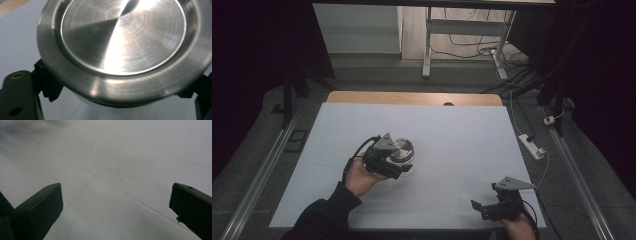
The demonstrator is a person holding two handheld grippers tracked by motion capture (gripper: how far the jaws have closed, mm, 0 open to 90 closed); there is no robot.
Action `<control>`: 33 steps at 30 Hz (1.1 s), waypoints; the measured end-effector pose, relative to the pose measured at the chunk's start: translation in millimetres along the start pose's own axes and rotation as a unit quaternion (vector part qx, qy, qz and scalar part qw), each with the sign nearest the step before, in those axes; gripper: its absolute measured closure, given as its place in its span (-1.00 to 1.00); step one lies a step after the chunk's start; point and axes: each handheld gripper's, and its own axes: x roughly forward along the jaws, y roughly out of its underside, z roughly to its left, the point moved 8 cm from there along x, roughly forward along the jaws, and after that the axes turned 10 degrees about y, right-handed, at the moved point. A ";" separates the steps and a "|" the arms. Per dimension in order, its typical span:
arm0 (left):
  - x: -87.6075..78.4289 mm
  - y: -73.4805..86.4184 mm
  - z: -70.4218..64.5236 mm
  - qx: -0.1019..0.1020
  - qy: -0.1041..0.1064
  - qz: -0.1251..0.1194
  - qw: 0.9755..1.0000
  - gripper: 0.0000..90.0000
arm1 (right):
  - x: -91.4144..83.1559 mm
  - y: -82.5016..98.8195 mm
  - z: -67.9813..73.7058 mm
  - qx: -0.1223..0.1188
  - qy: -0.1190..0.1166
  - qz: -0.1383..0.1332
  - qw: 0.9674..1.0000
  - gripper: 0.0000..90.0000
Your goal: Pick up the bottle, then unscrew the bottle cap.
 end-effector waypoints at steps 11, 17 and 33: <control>10.8 -2.1 -9.3 0.009 0.014 0.007 1.000 -0.65 | -0.2 0.1 0.9 -0.006 0.000 0.001 1.000 -1.00; 9.5 -2.9 -9.6 0.007 0.020 0.001 1.000 -0.65 | -1.9 -2.5 2.5 -0.008 0.000 -0.008 1.000 -1.00; 7.8 -3.7 -11.3 0.010 0.023 -0.009 1.000 -0.65 | -8.9 -22.6 14.4 -0.015 -0.018 -0.042 0.999 -1.00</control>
